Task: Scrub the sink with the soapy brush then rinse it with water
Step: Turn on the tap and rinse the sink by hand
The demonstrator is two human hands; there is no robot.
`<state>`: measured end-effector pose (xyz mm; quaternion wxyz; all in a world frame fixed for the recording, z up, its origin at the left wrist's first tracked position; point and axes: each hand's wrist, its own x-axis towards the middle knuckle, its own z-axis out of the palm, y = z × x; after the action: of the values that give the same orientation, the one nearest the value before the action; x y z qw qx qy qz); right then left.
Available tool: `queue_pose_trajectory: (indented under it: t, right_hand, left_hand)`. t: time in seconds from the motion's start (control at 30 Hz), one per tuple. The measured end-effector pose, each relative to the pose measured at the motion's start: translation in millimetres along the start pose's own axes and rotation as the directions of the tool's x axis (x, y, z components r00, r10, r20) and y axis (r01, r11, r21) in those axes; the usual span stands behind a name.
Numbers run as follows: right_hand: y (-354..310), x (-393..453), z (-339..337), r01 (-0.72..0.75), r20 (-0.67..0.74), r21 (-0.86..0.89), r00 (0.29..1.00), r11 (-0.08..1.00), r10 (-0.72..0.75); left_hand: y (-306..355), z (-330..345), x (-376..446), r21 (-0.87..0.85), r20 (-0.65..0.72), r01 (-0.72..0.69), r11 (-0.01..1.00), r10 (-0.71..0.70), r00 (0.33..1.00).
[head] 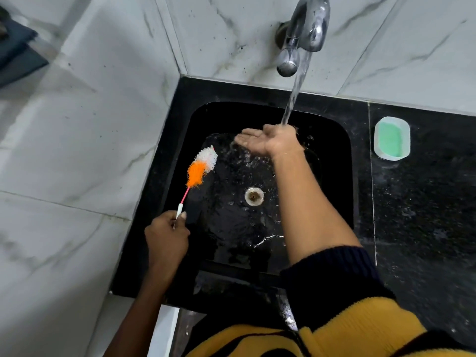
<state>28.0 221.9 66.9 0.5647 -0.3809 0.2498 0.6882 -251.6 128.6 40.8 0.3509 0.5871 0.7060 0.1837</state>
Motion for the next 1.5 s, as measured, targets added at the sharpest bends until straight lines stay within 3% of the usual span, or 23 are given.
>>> queue_pose_trajectory:
  t: [0.27, 0.53, 0.63, 0.77, 0.87, 1.03, 1.13, 1.2, 1.3, 1.37, 1.5]
  right_hand:
    - [2, 9, -17, -0.064, 0.087, -0.059, 0.994, 0.996, 0.069]
    - [-3, 8, -26, -0.031, 0.058, 0.061, 0.998, 0.998, 0.028]
    - [-3, 4, -25, 0.021, -0.002, 0.087, 1.0, 0.996, -0.021]
    - [-5, 4, -29, 0.155, -0.212, 0.112, 0.969, 0.982, -0.129]
    - [-4, 5, -30, 0.229, -0.293, -0.051, 0.927, 0.972, -0.234]
    - [-7, 10, -29, 0.348, -0.21, -0.377, 0.87, 0.858, -0.446]
    - [-21, -2, -15, 0.515, -0.101, -0.484, 0.77, 0.707, -0.63]
    - [-37, -17, 0, 0.617, 0.035, -0.439, 0.739, 0.654, -0.673]
    - [-59, -40, 28, 0.635, 0.242, -0.232, 0.772, 0.737, -0.589]
    - [-68, -39, 42, 0.645, 0.23, -0.247, 0.764, 0.724, -0.602]
    - [-75, -29, 52, 0.698, 0.096, -0.419, 0.67, 0.58, -0.737]
  left_hand:
    - [-4, 0, 1, -0.017, -0.006, 0.0, 1.0, -0.001, 1.0]
    - [-4, -3, 1, -0.01, -0.002, -0.003, 1.0, 0.003, 1.0]
    - [-3, -2, 2, -0.011, -0.007, 0.004, 1.0, -0.004, 1.0]
    - [-3, 0, 3, 0.001, 0.003, 0.001, 1.0, -0.001, 1.0]
    - [-2, 1, 3, 0.019, 0.0, 0.006, 1.0, -0.006, 1.0]
    - [1, 5, 4, -0.006, 0.02, -0.006, 1.0, 0.006, 1.0]
    - [4, 8, 4, -0.006, 0.029, -0.032, 0.999, 0.032, 0.999]
    - [5, 11, 5, 0.001, 0.021, -0.054, 0.999, 0.054, 0.998]
    - [6, 14, 6, 0.002, 0.023, -0.066, 0.998, 0.066, 0.998]
    - [7, 16, 5, 0.003, 0.027, -0.069, 0.998, 0.069, 0.997]
    - [7, 17, 5, 0.008, 0.038, -0.081, 0.997, 0.08, 0.996]
